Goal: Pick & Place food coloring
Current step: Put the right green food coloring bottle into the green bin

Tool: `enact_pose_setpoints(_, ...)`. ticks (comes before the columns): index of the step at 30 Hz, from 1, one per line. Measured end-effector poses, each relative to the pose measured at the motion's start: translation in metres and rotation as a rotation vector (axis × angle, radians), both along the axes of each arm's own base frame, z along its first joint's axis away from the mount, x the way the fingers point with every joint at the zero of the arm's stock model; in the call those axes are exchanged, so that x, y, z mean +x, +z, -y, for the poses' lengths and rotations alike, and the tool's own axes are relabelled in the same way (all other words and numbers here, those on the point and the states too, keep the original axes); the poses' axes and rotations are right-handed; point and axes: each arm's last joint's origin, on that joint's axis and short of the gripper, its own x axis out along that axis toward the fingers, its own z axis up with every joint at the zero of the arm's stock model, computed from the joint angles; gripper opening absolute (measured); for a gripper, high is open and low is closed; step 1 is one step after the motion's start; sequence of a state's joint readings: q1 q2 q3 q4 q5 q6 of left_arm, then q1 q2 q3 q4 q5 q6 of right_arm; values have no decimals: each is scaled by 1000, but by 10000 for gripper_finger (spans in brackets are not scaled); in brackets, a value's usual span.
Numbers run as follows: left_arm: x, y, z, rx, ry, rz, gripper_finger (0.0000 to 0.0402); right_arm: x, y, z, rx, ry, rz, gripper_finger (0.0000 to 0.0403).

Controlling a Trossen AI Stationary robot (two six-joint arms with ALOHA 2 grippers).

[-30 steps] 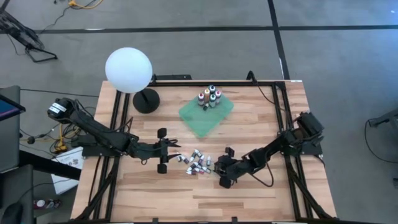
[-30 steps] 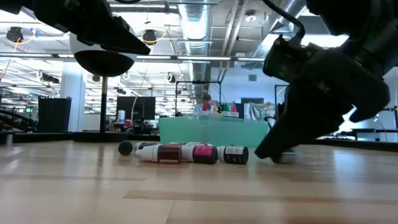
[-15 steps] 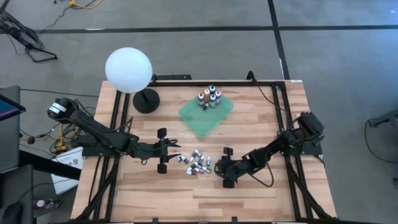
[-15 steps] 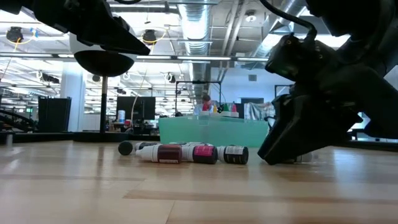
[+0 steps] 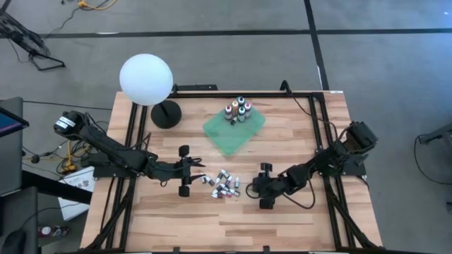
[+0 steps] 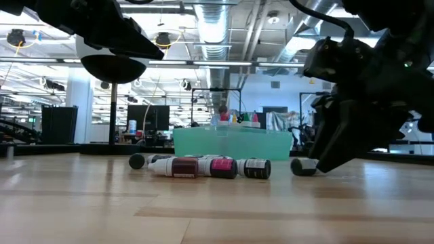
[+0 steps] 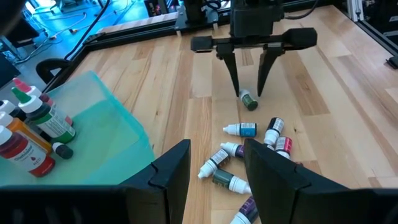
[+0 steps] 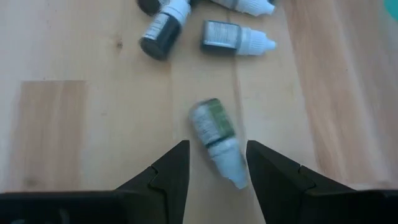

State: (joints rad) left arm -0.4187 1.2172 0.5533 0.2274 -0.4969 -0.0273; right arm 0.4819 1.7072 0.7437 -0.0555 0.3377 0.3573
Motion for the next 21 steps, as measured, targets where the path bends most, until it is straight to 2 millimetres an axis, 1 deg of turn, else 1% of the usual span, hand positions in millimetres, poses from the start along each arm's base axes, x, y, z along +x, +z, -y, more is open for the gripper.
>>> enact_pose_setpoints(15,0,0,0,0,0,-1,144,8,-4,12,21,-9,-16,150)
enact_pose_setpoints(18,0,0,0,0,0,-1,144,8,-4,12,20,-8,-15,136)
enact_pose_setpoints(21,0,0,0,0,0,-1,144,8,-4,12,19,-7,-14,111)
